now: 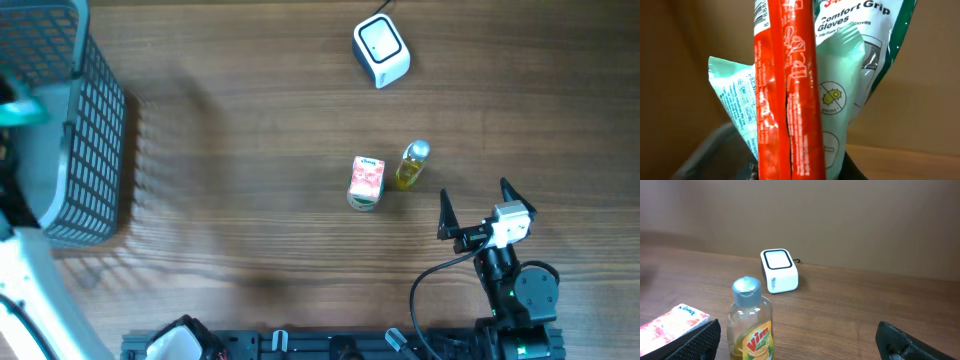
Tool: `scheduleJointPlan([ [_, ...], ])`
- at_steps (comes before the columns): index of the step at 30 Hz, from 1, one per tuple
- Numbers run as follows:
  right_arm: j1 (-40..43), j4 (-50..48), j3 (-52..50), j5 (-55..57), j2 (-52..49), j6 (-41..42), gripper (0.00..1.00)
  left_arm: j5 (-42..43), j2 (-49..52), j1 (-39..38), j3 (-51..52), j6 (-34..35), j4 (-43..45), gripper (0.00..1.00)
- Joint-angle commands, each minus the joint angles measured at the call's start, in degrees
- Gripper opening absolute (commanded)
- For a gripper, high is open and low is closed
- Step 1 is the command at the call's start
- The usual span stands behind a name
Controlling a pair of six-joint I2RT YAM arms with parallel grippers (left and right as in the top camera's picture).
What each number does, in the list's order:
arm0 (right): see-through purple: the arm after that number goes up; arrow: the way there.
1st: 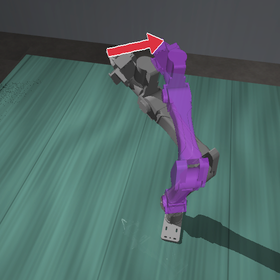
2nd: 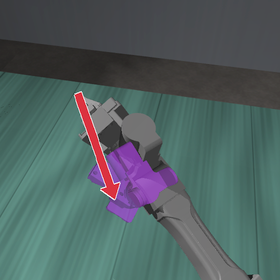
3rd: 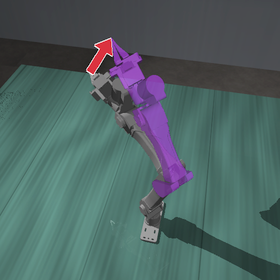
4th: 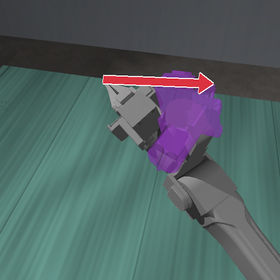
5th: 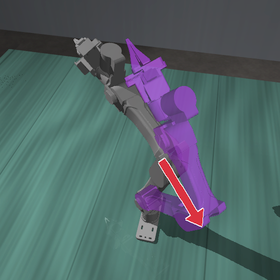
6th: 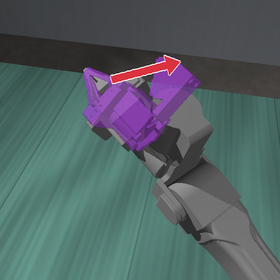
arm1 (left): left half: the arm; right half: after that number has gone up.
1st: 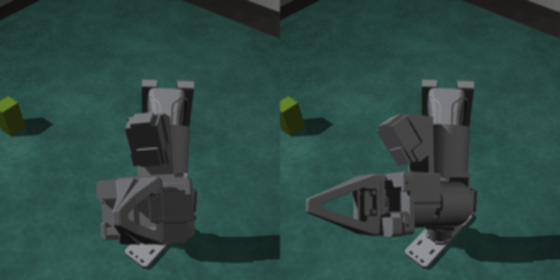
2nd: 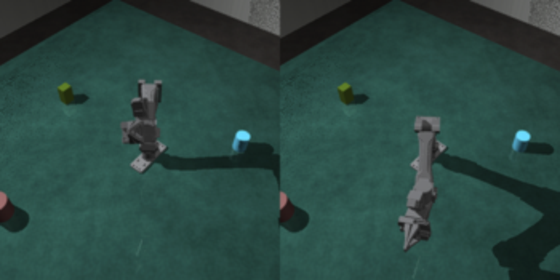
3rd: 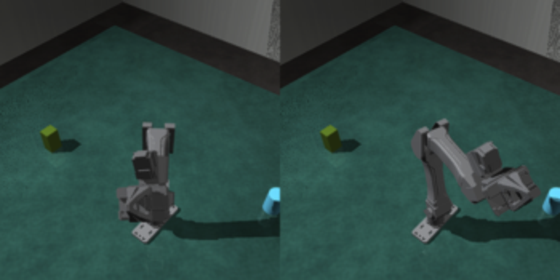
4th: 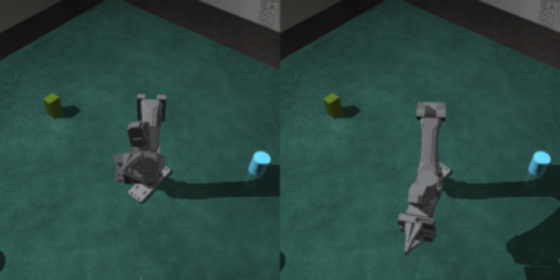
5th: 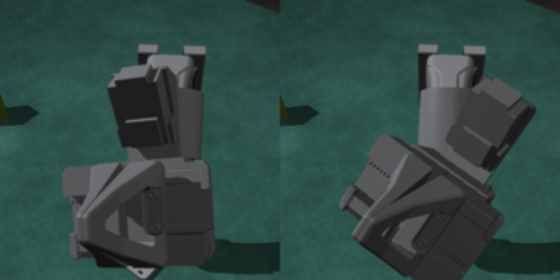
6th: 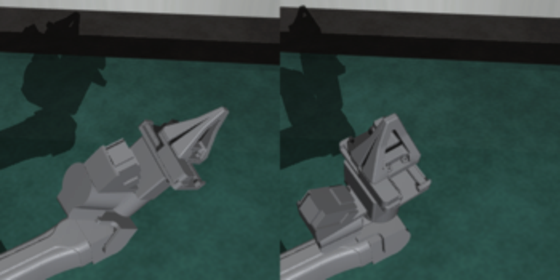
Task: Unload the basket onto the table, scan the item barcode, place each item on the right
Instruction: 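Reach the left gripper into the basket and grasp the green glove package, then carry the glove package with the left gripper and lower it onto the table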
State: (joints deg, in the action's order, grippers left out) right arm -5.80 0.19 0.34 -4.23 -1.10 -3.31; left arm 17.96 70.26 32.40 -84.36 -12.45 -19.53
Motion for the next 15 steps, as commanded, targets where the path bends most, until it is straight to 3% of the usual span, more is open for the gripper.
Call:
scheduleJointPlan([
  [1, 0.04, -0.24, -0.04, 0.72, 0.68, 0.37, 1.0, 0.0, -4.37, -10.36, -0.42, 4.66, -5.51, 0.19],
  [4, 0.04, -0.24, -0.04, 0.72, 0.68, 0.35, 1.0, -5.6, -5.33, -18.75, -0.42, 9.16, -15.74, 0.19],
  [8, 0.04, -0.26, -0.04, 0.72, 0.68, 0.35, 1.0, -6.08, -2.56, -29.35, 0.66, 11.74, -29.38, 0.17],
  [15, 0.04, -0.24, -0.04, 0.72, 0.68, 0.35, 1.0, -9.09, 6.49, -43.19, 10.62, 17.49, -31.3, 0.16],
])
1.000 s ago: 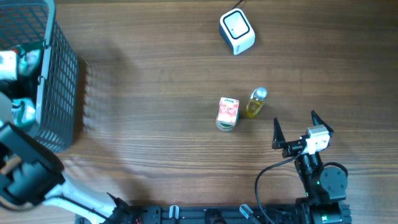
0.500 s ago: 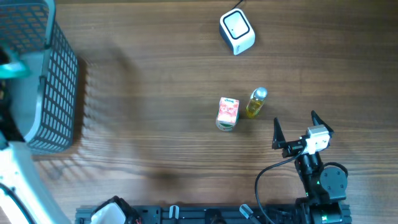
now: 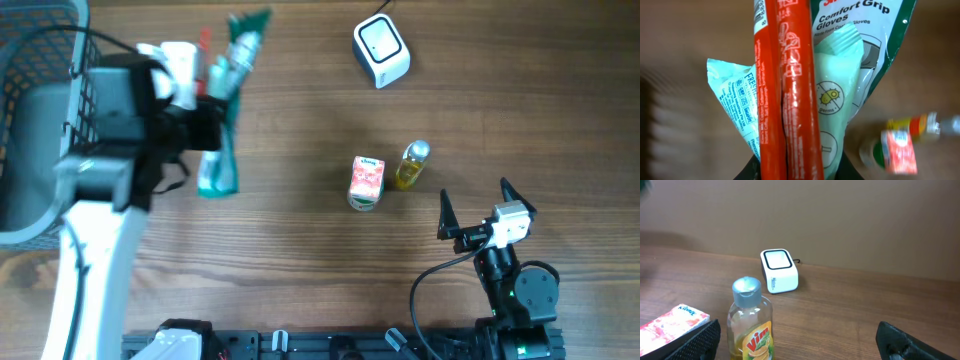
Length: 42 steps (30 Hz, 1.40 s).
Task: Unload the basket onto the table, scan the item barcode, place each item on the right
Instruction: 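Carry the glove package with the left gripper and lower it onto the table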
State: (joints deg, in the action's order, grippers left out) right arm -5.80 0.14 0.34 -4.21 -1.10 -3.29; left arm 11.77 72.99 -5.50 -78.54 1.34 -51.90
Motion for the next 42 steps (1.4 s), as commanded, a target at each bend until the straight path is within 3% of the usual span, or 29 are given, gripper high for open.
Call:
scheduleJointPlan([
  [1, 0.04, -0.22, -0.04, 0.7, 0.68, 0.35, 0.99, -4.35, 4.94, -6.75, 6.21, 4.35, 1.75, 0.16],
  [5, 0.04, -0.22, -0.04, 0.7, 0.68, 0.33, 1.0, -13.73, 9.7, -12.39, 11.93, 10.69, 6.08, 0.12],
  [9, 0.04, -0.2, -0.04, 0.7, 0.68, 0.33, 1.0, -22.91, 13.46, -16.68, 15.89, 18.36, 10.16, 0.15],
  [14, 0.04, -0.22, -0.04, 0.7, 0.68, 0.33, 1.0, -28.76, 17.42, -21.77, 19.54, 20.39, 14.8, 0.2],
  [22, 0.04, -0.2, -0.04, 0.7, 0.68, 0.31, 1.0, -28.81, 26.03, -24.65, 19.82, 20.59, 16.83, 0.32],
  [29, 0.04, -0.2, -0.04, 0.7, 0.68, 0.33, 1.0, -25.83, 27.45, -24.65, 19.82, 20.57, 16.79, 0.48],
  [33, 0.04, -0.22, -0.04, 0.7, 0.68, 0.33, 1.0, -25.11, 27.45, -24.65, 19.82, 20.55, 16.79, 0.66],
  [36, 0.04, -0.2, -0.04, 0.7, 0.68, 0.33, 1.0, -24.63, 26.14, -24.55, 19.61, 20.31, 16.76, 0.76],
  [42, 0.04, -0.22, -0.04, 0.7, 0.68, 0.31, 1.0, -24.63, 16.63, -24.5, 19.61, 20.33, 16.35, 0.79],
])
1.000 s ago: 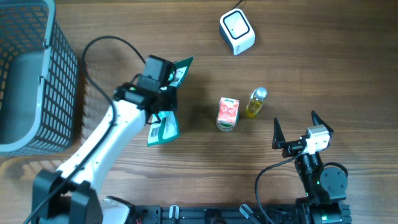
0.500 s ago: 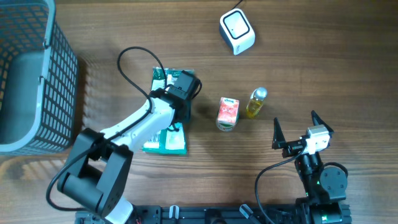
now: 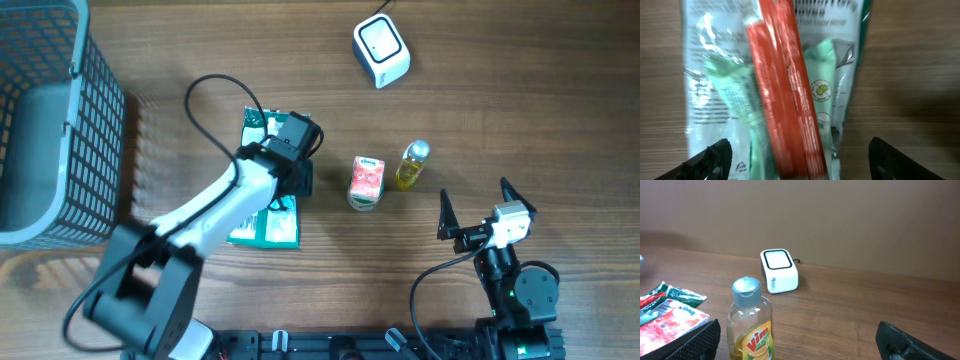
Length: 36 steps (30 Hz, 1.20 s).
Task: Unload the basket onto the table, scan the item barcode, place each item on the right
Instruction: 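Carry the glove package with the left gripper and lower it onto the table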
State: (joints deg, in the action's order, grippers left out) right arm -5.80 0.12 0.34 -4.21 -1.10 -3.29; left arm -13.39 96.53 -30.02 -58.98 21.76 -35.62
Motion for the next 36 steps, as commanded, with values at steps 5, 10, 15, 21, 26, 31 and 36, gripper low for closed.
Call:
scheduleJointPlan([
  [5, 0.04, -0.2, -0.04, 0.7, 0.68, 0.35, 1.0, 0.5, -13.2, 0.02, 0.04, -0.07, 0.07, 0.04],
  [10, 0.04, -0.17, -0.04, 0.7, 0.68, 0.33, 0.99, 0.5, -11.3, 0.02, 0.31, -0.04, -2.08, 0.07],
  [15, 0.04, -0.17, -0.04, 0.7, 0.68, 0.33, 1.0, 0.79, -7.61, 0.02, 0.57, -0.04, -2.1, 0.1],
  [21, 0.04, -0.2, -0.04, 0.7, 0.68, 0.33, 1.0, 4.79, -7.15, 0.02, 0.66, -0.07, -2.01, 0.11],
  [26, 0.04, -0.2, -0.04, 0.7, 0.68, 0.33, 1.0, 4.55, -7.15, 0.02, 0.87, -0.04, -4.76, 0.1],
  [31, 0.04, -0.17, -0.04, 0.7, 0.68, 0.33, 1.0, 3.98, -7.15, 0.02, 0.87, -0.07, -8.33, 0.11],
  [36, 0.04, -0.17, -0.04, 0.7, 0.68, 0.33, 1.0, 5.07, -7.15, 0.02, 0.92, -0.04, -8.76, 0.11],
])
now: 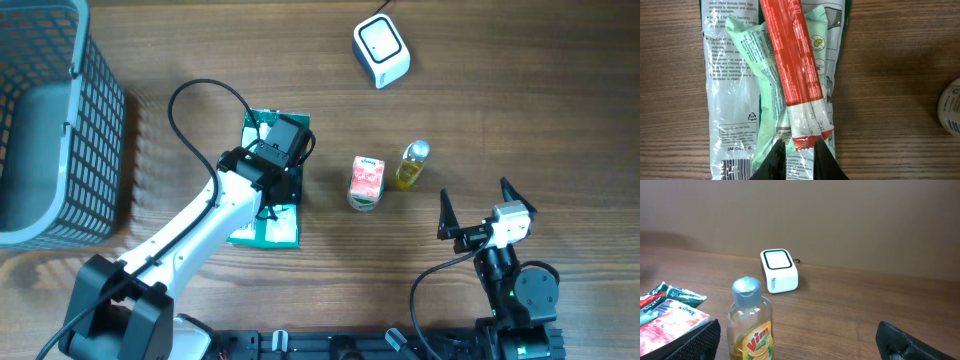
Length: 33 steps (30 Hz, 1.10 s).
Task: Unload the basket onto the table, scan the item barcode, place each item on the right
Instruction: 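Carry the glove package with the left gripper and lower it onto the table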
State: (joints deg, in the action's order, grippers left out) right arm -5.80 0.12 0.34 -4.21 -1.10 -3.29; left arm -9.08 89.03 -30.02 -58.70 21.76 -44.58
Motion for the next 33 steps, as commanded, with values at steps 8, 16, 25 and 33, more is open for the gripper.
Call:
scheduleJointPlan([
  [8, 0.04, -0.17, -0.04, 0.7, 0.68, 0.33, 1.0, 0.61, 0.72, 0.02, 0.63, -0.02, 6.23, 0.16],
  [16, 0.04, -0.17, -0.04, 0.7, 0.68, 0.33, 1.0, -2.12, 8.0, 0.02, 0.63, 0.17, 8.85, 0.15],
  [25, 0.04, -0.2, -0.04, 0.7, 0.68, 0.33, 1.0, -2.05, 16.98, 0.02, 0.63, 0.15, 6.62, 0.2],
  [33, 0.04, -0.17, -0.04, 0.7, 0.68, 0.33, 1.0, -2.08, 9.29, 0.59, -2.01, -0.33, 5.97, 0.38],
])
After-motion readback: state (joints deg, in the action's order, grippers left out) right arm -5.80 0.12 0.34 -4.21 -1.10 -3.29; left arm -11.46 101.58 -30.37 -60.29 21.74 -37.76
